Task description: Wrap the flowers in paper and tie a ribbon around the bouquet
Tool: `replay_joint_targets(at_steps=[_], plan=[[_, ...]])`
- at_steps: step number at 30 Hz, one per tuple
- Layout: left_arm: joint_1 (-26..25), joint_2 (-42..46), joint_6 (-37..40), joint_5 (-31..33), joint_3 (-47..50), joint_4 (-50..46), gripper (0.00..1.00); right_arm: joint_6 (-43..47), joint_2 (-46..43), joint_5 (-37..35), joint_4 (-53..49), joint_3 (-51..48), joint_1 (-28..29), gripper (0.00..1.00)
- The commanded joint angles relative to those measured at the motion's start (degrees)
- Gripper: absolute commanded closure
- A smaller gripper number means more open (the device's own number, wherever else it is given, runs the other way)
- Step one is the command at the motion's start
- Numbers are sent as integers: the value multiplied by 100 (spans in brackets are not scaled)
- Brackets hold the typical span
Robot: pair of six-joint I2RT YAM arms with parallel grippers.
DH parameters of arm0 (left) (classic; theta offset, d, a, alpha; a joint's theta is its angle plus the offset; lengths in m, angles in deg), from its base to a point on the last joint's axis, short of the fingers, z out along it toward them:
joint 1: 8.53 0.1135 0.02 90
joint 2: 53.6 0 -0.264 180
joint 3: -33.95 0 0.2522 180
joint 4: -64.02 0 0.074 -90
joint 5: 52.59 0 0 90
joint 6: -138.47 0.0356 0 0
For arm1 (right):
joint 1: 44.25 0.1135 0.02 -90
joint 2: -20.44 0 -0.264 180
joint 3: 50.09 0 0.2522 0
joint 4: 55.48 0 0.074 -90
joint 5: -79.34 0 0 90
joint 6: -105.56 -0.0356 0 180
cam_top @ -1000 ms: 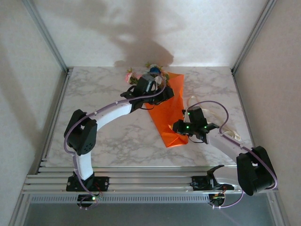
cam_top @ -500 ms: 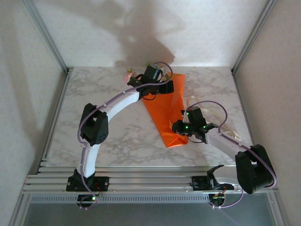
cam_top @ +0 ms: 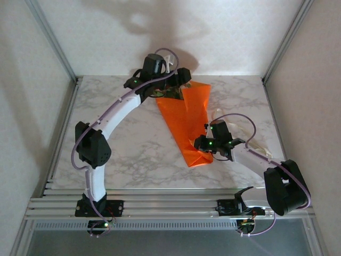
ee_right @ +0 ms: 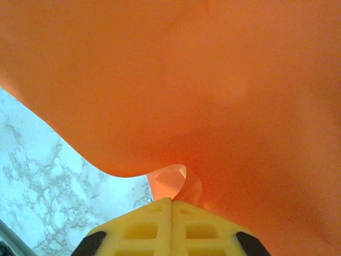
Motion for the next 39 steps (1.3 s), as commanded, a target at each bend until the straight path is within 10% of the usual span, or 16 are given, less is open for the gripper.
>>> replay_joint_targets(at_steps=[1, 12, 16, 18, 19, 39], plan=[[-73, -605, 468, -183, -531, -1093, 20, 59, 91, -68, 37, 153, 59, 100], [-87, -1318, 675, -386, -956, -1021, 33, 21, 156, -46, 107, 143, 75, 100], [-89, -1450, 580, -482, -953, -749, 56, 9, 183, -58, 122, 134, 116, 100], [-68, -1470, 507, -375, -954, -631, 96, -2, 201, -83, 124, 126, 146, 100], [-36, -1453, 426, -164, -941, -625, 100, -2, 213, -102, 132, 117, 169, 100], [532, -1043, -173, 400, 383, 163, 100, -371, 802, -761, 76, -138, 491, 100]])
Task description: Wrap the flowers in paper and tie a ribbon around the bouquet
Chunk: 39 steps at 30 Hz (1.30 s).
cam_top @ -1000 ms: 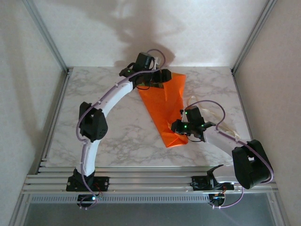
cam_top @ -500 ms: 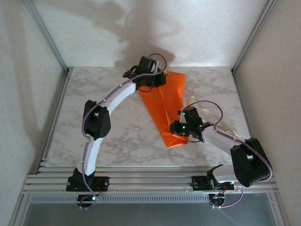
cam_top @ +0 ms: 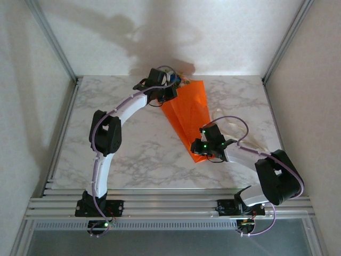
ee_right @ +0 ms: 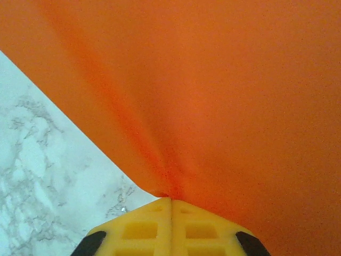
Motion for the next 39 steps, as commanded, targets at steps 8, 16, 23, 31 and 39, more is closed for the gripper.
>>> replay_joint_targets(at_steps=[8, 16, 23, 31, 39], plan=[[43, 523, -119, 1257, 344, -399, 95, -251, 636, -127, -401, 207, 48, 100], [-416, 1339, -743, 1985, 45, -1435, 55, -278, 750, -69, -414, 281, 50, 100], [-1097, 2220, -2233, 753, 1468, -379, 59, -271, 814, -35, -422, 294, 52, 100], [-1199, 1283, -2840, -4, 1869, 1094, 66, -219, 858, 2, -439, 347, 52, 100], [-1243, 493, -2666, -61, 2267, 964, 72, -102, 298, 172, -863, 583, 53, 67]])
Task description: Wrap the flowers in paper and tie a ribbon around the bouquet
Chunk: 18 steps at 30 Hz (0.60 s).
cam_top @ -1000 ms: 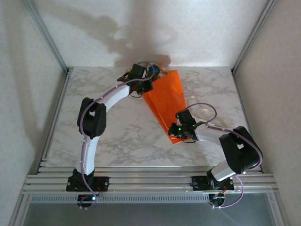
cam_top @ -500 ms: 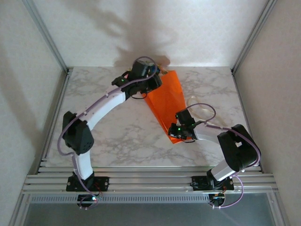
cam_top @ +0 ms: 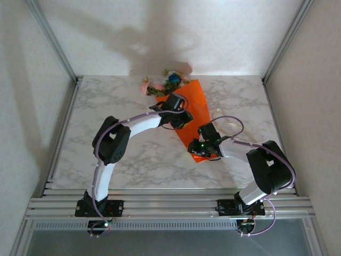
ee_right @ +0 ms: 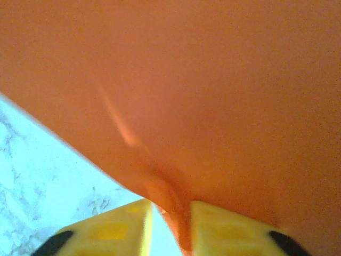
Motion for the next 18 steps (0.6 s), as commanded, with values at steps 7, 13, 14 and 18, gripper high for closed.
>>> replay_joint_targets(at_steps=[7, 13, 14, 18], plan=[[72, -152, 167, 169, 1099, 144, 74, 262, -1461, -66, -1845, 360, -492, 52], [118, -232, 366, 313, 1229, -37, 75, 1001, -1914, 548, -1987, -325, -2184, 48], [116, -229, 374, 319, 1240, -39, 75, 1185, -1796, 628, -2033, -302, -2363, 48], [135, -249, 427, 385, 1249, -103, 75, 1271, -1069, 1014, -1830, -169, -2608, 49]])
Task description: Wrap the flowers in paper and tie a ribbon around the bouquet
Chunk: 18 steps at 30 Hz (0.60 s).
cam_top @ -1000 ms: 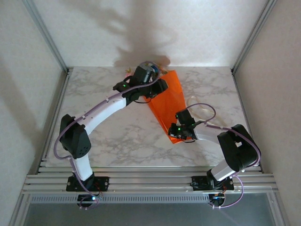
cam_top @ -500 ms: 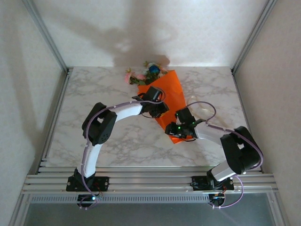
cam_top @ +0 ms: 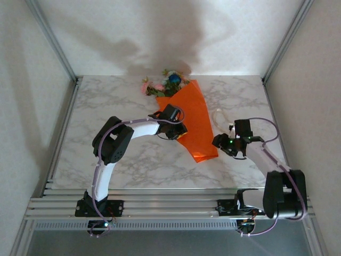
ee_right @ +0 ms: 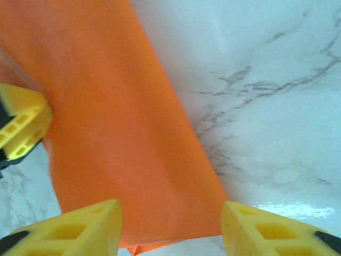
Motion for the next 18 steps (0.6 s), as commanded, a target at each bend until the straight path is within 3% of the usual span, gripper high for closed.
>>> replay_joint_targets(at_steps=[1, 6, 11, 12, 16, 18], plan=[[96, -228, 191, 429, 271, -539, 75, 314, 612, 312, -282, 140, -36, 51], [141, -253, 263, 439, 265, -549, 76, 304, 877, 298, -156, 133, -23, 51], [158, -310, 304, 457, 172, -571, 76, 333, 1160, 464, -83, 74, 118, 64], [166, -315, 317, 461, 151, -596, 76, 311, 1170, 491, -50, 64, 153, 67], [219, -269, 394, 588, 196, -726, 76, 131, 1005, 393, -131, 111, 410, 100], [288, -180, 460, 699, 301, -779, 76, -8, 794, 331, -232, 157, 658, 100]])
